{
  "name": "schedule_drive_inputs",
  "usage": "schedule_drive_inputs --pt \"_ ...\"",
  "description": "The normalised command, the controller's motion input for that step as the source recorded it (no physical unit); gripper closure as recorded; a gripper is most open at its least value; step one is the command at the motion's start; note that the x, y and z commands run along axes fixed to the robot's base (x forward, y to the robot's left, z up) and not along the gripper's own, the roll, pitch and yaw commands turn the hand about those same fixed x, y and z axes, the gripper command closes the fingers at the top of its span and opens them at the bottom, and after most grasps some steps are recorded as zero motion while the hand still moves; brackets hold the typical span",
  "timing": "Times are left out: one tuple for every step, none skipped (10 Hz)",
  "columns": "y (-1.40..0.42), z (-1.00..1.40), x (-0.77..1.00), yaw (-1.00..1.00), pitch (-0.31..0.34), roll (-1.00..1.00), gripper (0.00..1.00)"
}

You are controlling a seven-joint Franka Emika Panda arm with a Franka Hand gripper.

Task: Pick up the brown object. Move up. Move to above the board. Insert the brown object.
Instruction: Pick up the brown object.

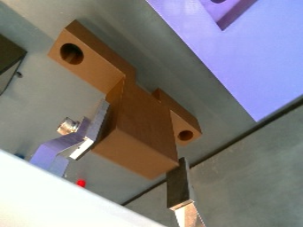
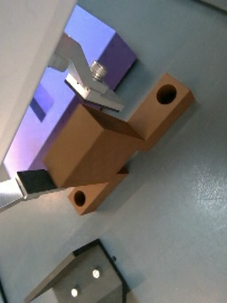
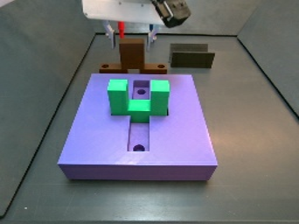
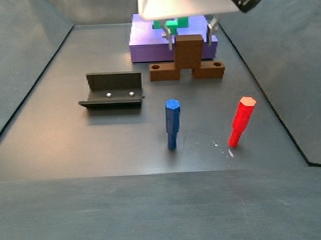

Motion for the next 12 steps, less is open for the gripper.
schedule_drive_inputs --pt "0.00 -0.27 0.00 0.13 0.000 0.13 0.00" --pt "0.00 -0.22 0.00 0.11 0.000 0.09 0.00" --pt "0.00 -0.06 0.00 0.04 0.000 0.03 0.00" --pt "0.00 -0.06 0.00 0.00 0.000 0.04 0.00" --pt "0.00 -0.04 0.00 0.00 0.000 0.07 0.00" --pt "0.00 0.00 0.00 0.00 0.000 0.00 0.00" --pt "0.00 0.00 0.00 0.00 0.000 0.00 1.00" --pt "0.00 0.00 0.00 0.00 0.000 0.00 1.00" --pt "0.00 0.00 0.00 0.00 0.000 0.00 1.00" --pt "0.00 0.00 0.00 0.00 0.000 0.00 1.00" --pt "0.00 0.00 0.00 0.00 0.000 0.00 1.00" --pt "0.00 0.00 0.00 0.00 0.000 0.00 1.00"
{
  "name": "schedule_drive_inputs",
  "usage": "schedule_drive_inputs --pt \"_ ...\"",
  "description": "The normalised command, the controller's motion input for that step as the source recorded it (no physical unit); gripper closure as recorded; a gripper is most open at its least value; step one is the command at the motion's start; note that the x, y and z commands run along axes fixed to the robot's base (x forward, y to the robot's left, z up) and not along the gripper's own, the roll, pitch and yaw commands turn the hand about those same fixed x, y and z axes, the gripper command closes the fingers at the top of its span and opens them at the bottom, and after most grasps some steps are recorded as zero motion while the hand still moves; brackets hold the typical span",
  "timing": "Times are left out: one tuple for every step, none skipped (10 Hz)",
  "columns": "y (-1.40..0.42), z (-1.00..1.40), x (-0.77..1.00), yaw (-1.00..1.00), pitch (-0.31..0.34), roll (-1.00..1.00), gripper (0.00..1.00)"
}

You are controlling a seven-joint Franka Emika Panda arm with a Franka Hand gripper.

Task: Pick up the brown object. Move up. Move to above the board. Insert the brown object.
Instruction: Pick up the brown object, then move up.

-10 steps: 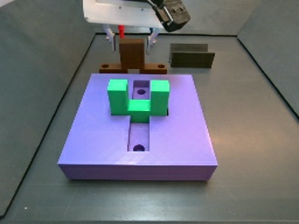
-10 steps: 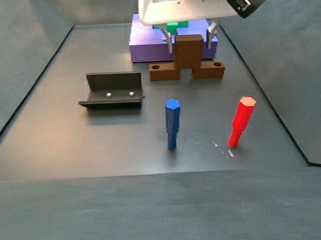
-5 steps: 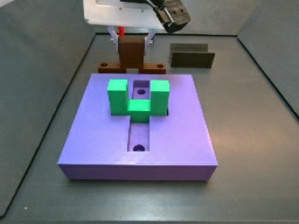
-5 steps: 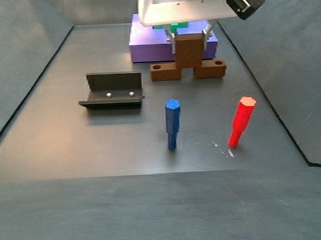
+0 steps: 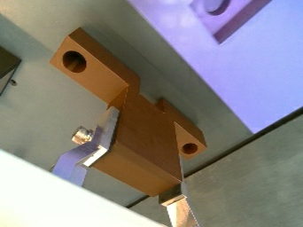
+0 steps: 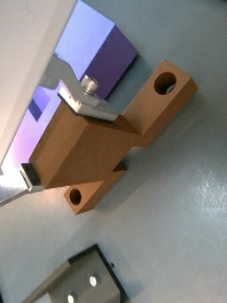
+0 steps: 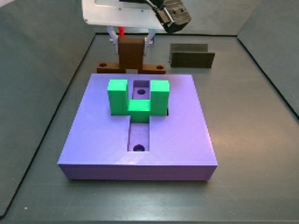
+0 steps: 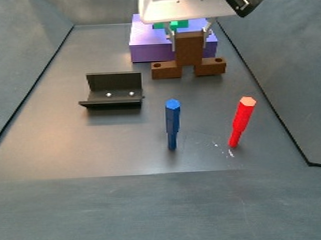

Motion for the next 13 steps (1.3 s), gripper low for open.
schedule_drive_inputs --pt "0.00 0.00 0.00 0.00 0.000 0.00 1.00" --pt "0.00 0.00 0.00 0.00 0.000 0.00 1.00" --pt "0.00 0.00 0.00 0.00 0.000 0.00 1.00" --pt "0.00 0.00 0.00 0.00 0.000 0.00 1.00" --pt "0.00 0.00 0.00 0.00 0.000 0.00 1.00" --pt "0.00 0.00 0.00 0.00 0.000 0.00 1.00" --pt "0.00 0.00 0.00 0.00 0.000 0.00 1.00" --pt "0.00 0.00 0.00 0.00 0.000 0.00 1.00" --pt "0.00 0.00 0.00 0.00 0.000 0.00 1.00" --pt "0.00 0.00 0.00 0.00 0.000 0.00 1.00" --pt "0.00 0.83 0.00 0.00 0.000 0.00 1.00" --pt "-0.02 0.79 -0.03 -0.03 0.035 0.00 1.00" --pt "-0.02 0.54 -0.05 -0.02 0.065 -0.01 1.00"
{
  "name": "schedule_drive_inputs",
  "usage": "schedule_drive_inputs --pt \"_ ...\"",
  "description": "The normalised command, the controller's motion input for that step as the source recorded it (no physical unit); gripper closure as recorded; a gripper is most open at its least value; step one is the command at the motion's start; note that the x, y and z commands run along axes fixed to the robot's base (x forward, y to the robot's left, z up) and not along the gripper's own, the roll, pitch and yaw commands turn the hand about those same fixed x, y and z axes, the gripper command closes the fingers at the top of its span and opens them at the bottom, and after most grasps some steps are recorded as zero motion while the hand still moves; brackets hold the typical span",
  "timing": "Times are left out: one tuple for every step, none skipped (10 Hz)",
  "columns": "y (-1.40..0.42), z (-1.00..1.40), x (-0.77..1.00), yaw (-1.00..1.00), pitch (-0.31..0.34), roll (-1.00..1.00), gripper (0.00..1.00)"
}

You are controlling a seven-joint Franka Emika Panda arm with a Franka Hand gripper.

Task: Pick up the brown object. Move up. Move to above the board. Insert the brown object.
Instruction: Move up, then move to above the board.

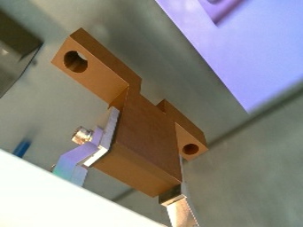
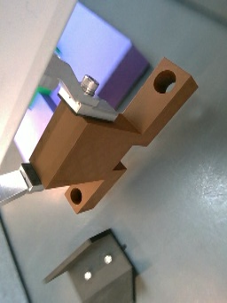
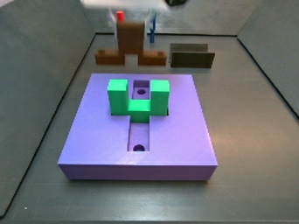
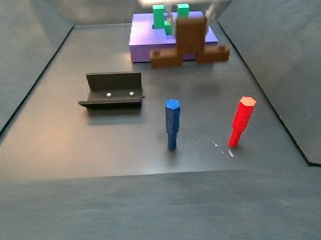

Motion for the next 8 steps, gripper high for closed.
schedule_drive_inputs --pt "-0.01 0.34 -0.02 -0.02 0.048 -0.03 1.00" --pt "0.00 1.40 0.00 0.00 0.000 0.00 1.00" --pt "0.00 1.40 -0.02 0.00 0.023 0.00 1.00" --pt "0.00 1.40 -0.06 0.00 0.012 -0.02 1.00" --pt "0.00 1.40 0.00 0.00 0.014 -0.05 1.00" --pt "0.00 1.40 0.06 0.00 0.060 -0.05 1.00" --pt "0.01 0.42 0.00 -0.01 0.083 -0.05 1.00" --pt "-1.40 0.34 0.34 -0.24 0.109 0.07 1.00"
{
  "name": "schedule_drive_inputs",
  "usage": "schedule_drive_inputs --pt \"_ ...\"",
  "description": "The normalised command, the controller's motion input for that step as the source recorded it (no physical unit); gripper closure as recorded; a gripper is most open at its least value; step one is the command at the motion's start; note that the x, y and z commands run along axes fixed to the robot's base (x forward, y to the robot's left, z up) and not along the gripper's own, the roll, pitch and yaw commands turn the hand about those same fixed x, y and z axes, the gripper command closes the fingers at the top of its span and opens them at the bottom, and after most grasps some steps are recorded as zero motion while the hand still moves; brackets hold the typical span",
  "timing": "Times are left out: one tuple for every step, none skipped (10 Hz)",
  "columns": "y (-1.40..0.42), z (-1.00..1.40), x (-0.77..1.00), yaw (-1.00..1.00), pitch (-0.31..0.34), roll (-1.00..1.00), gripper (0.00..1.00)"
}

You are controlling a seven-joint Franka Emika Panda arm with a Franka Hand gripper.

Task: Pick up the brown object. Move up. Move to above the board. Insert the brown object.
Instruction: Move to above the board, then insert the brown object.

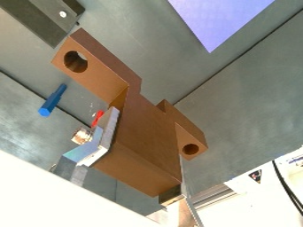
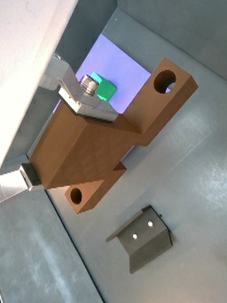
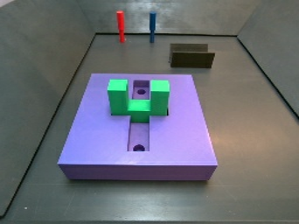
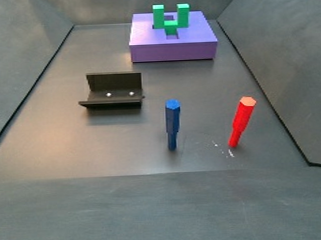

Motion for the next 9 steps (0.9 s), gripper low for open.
schedule_drive_inputs --pt "-1.40 0.28 0.35 -0.22 0.079 0.09 1.00" --pt "-1.40 0.28 0.39 -0.09 0.130 0.12 1.00" --pt "-1.40 0.27 0.44 -0.06 0.148 0.06 1.00" --pt "-1.40 0.30 0.48 -0.02 0.169 0.06 1.00" --pt "-0.64 0.14 0.25 -0.01 0.165 0.08 1.00" --pt "-0.26 0.06 0.15 0.00 0.149 0.07 1.00" --pt "0.00 0.00 -0.02 0.00 0.000 0.00 1.00" --pt "0.00 0.00 -0.08 -0.16 -0.016 0.00 1.00" --pt "0.00 0.00 -0.03 -0.47 0.000 0.01 1.00"
